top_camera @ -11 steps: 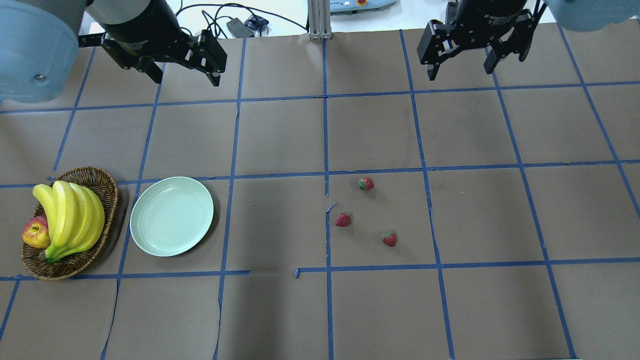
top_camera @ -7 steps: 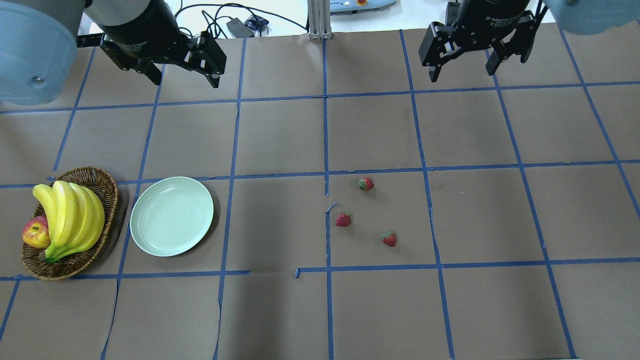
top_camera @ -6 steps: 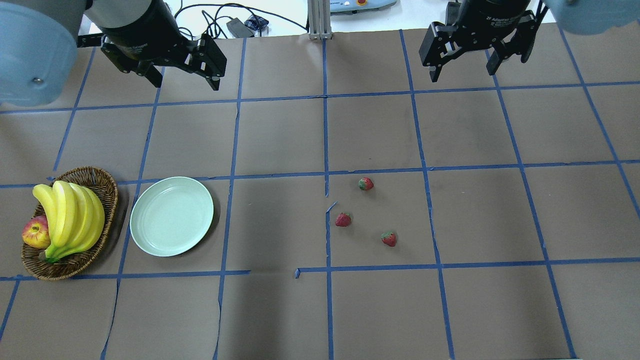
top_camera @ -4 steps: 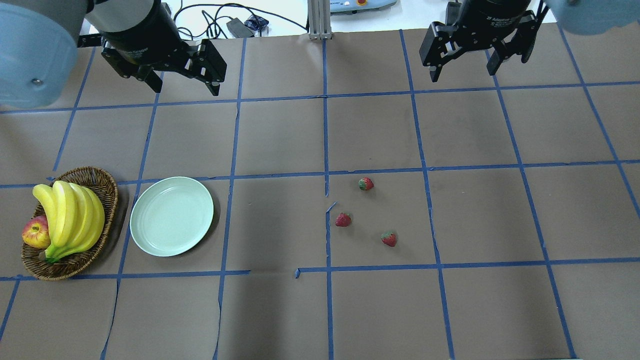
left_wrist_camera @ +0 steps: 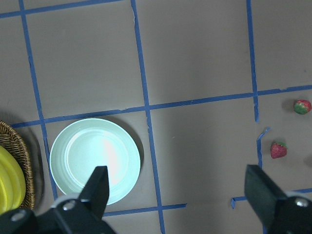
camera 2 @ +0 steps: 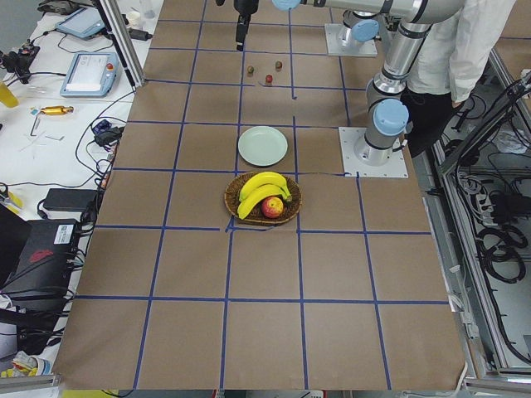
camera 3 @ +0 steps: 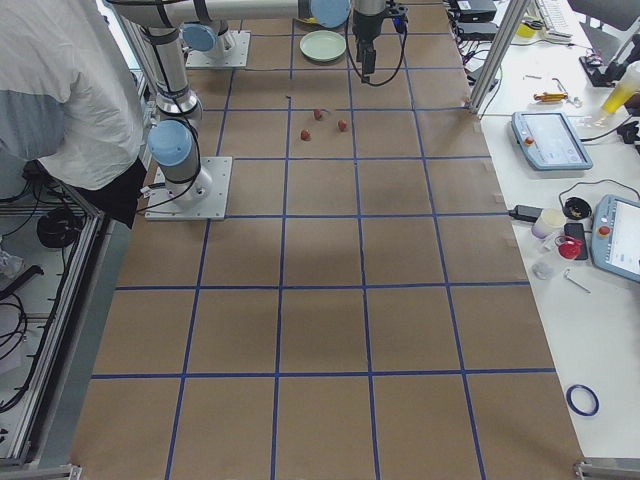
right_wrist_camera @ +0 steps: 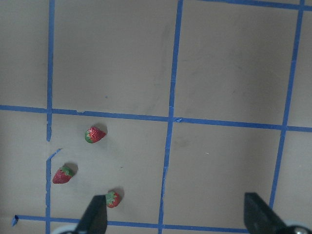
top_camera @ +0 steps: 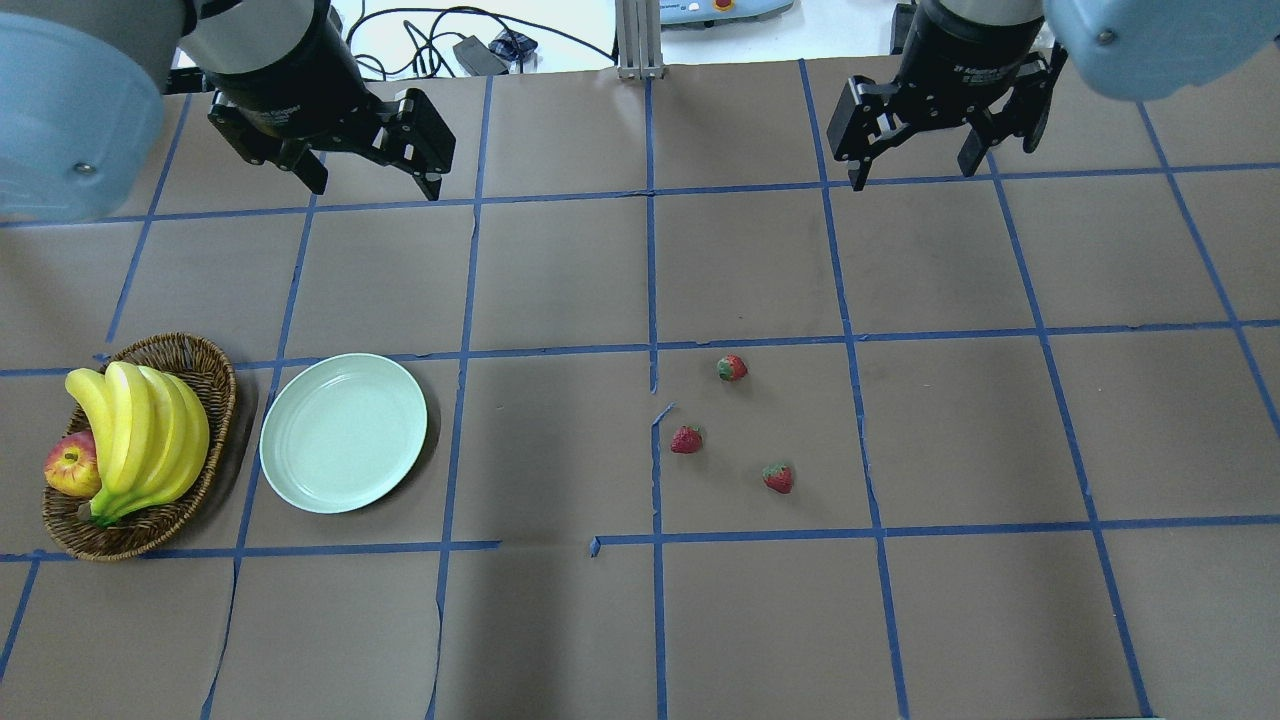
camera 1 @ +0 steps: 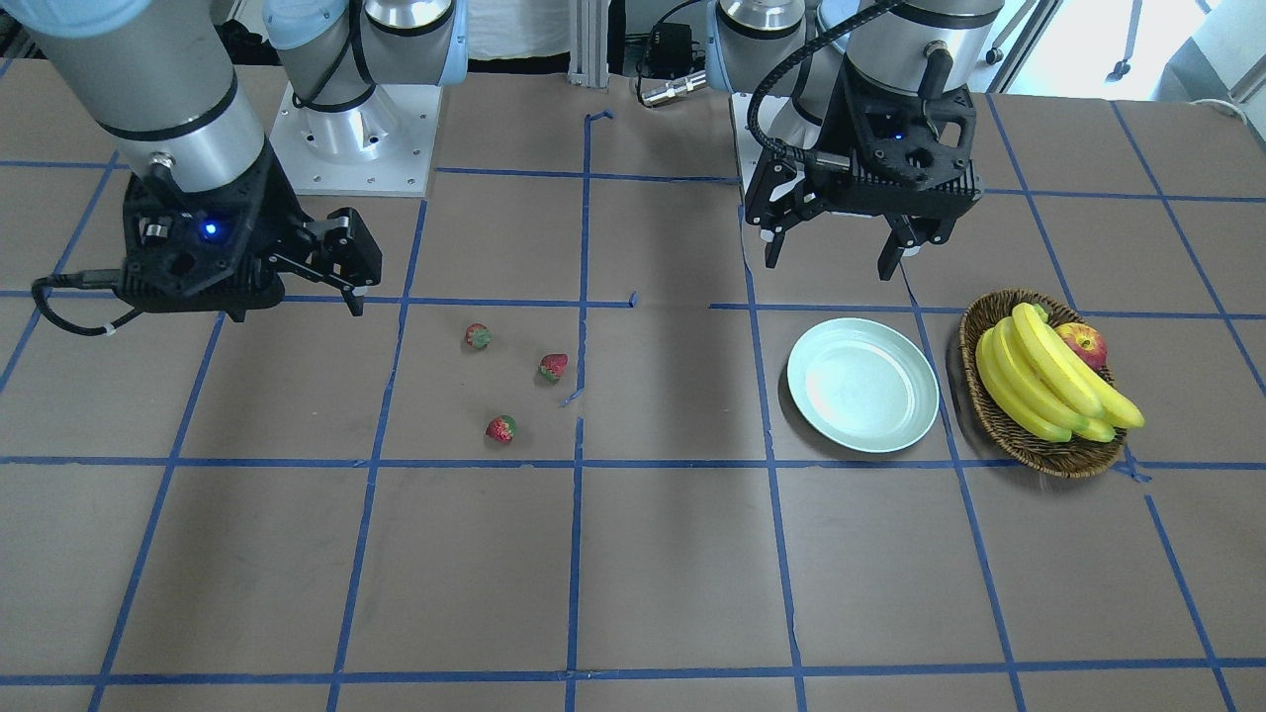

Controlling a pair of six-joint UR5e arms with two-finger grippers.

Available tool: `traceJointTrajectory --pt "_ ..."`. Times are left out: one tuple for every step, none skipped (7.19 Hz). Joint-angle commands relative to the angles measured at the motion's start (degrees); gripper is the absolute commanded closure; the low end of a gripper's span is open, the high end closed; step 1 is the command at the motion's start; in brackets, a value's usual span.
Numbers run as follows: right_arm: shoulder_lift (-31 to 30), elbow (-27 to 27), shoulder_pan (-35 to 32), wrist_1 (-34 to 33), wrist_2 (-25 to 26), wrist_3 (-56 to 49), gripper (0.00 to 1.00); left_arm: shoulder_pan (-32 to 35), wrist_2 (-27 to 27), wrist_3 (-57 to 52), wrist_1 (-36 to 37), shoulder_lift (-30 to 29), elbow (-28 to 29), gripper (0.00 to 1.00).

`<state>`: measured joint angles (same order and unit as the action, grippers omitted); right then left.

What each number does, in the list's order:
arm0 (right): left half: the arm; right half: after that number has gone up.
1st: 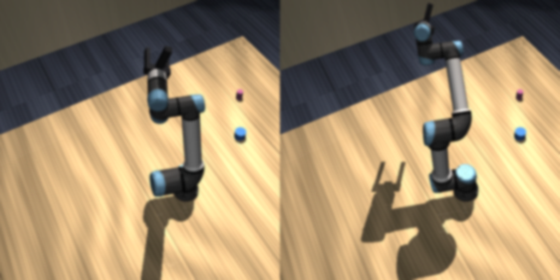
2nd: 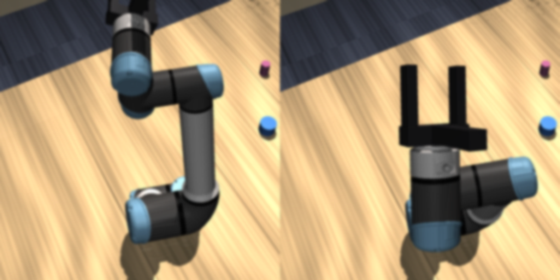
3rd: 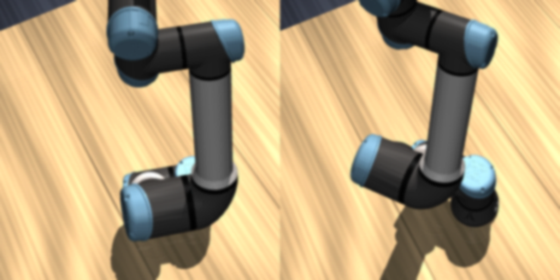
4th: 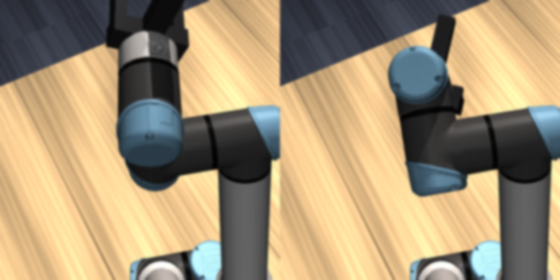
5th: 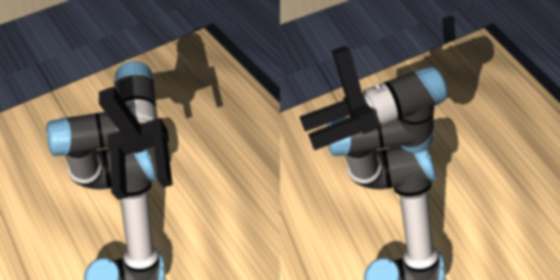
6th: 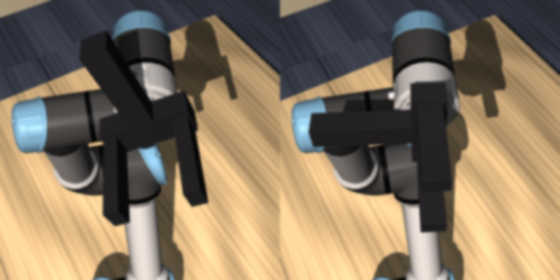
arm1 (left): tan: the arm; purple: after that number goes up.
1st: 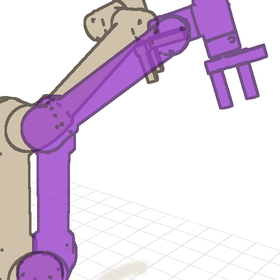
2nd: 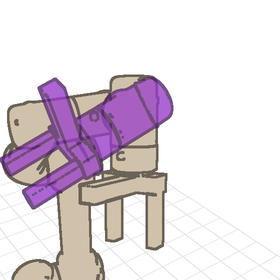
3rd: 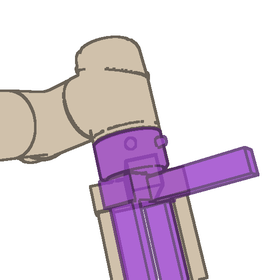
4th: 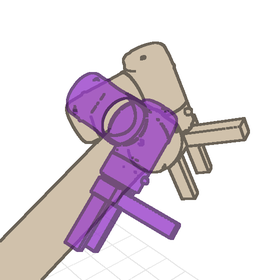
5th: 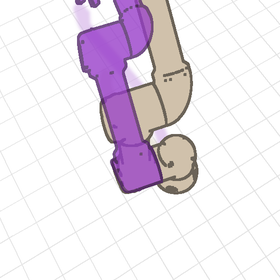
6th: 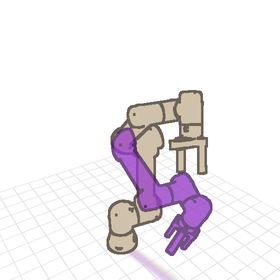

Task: Collect all strawberries into plate
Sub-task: 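Move the right gripper down over the scattered strawberries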

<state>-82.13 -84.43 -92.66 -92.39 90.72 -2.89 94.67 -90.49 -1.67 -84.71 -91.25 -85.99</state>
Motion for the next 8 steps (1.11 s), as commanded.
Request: traceJointTrajectory --pt "2.0 -12.2 -4.9 -14.6 -0.4 0.9 0.0 -0.1 -0.1 0.0 0.1 -0.4 0.0 0.0" --pt "2.7 -18.9 -7.3 -20.2 -0.4 1.0 0.0 -0.1 -0.1 0.0 0.1 -0.5 -0.1 0.0" --pt "2.7 -26.0 -8.4 -23.1 -0.3 0.9 0.0 0.0 -0.2 0.0 0.1 -0.5 -0.1 0.0" --pt "2.2 -35.0 -8.7 -31.5 -0.2 0.9 0.0 -0.1 -0.2 0.0 0.1 -0.5 -0.1 0.0" --pt "2.3 -42.8 -8.7 -39.4 -0.4 1.0 0.0 -0.1 -0.2 0.0 0.1 -0.6 -0.1 0.0" --pt "2.0 -44.5 -9.0 -41.1 -0.5 4.3 0.0 -0.1 -0.2 0.0 0.0 -0.6 -0.3 0.0" --pt "2.7 -44.4 -11.2 -41.7 -0.5 7.2 0.0 -0.1 -0.2 0.0 0.1 -0.5 -1.2 0.0" --pt "2.6 -44.2 -11.9 -42.3 -0.4 7.5 0.0 -0.1 -0.2 0.0 0.1 -0.5 -1.5 0.0"
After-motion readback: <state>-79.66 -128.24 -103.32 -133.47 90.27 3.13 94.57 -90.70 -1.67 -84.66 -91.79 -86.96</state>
